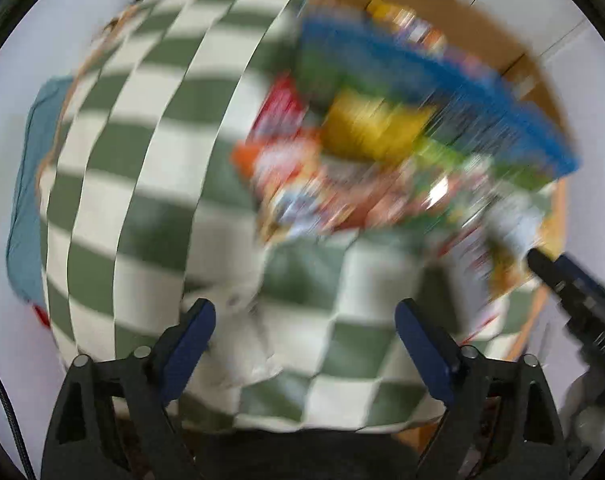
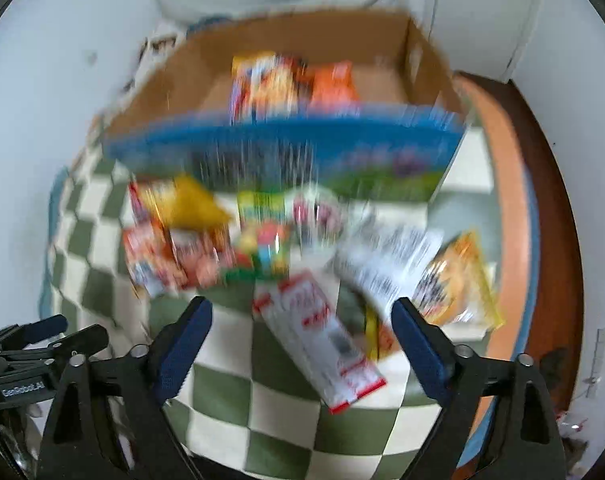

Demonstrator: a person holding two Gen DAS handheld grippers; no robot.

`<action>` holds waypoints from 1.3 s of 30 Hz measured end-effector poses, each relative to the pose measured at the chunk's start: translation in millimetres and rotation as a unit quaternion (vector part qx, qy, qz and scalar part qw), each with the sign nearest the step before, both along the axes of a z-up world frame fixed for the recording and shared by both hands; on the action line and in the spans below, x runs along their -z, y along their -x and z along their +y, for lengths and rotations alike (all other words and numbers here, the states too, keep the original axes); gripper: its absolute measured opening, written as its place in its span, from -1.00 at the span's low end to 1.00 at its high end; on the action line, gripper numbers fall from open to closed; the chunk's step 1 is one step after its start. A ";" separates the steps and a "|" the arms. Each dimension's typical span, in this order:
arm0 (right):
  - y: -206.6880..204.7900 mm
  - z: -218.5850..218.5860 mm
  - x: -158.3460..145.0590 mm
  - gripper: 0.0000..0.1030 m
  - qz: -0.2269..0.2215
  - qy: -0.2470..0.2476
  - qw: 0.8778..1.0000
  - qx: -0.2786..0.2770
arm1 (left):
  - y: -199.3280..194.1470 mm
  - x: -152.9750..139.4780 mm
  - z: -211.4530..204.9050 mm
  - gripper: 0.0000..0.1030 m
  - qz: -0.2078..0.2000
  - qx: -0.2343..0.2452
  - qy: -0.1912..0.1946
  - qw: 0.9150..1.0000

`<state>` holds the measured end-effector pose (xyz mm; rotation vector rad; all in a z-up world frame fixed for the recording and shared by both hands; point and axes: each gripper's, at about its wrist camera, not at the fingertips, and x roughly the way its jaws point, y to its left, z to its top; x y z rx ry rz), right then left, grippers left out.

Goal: Organize snacks
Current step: 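Grasp the white bread packet with the left tool while the right tool grasps the red spicy strip packet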

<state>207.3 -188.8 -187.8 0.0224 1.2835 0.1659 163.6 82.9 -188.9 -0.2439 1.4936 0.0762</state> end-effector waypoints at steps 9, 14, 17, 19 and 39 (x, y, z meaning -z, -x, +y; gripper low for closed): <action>6.1 3.7 96.8 0.36 0.063 0.071 0.995 -0.034 | 34.9 106.8 41.1 0.77 0.135 -0.060 0.003 0.989; 19.9 3.2 107.4 0.14 0.062 0.074 0.995 -0.019 | 31.4 119.4 33.7 0.15 0.122 -0.053 0.001 0.991; 32.0 0.8 111.2 0.05 0.085 0.052 0.995 0.001 | 22.9 114.4 14.1 0.05 0.102 -0.022 -0.014 0.994; 42.2 -2.6 113.6 -0.02 0.103 0.030 0.994 0.021 | 18.4 109.8 -2.7 0.04 0.086 0.003 -0.026 0.996; 73.3 3.8 148.6 -0.04 0.095 0.004 0.990 0.104 | 0.7 110.0 -52.1 0.12 0.056 0.066 -0.020 0.996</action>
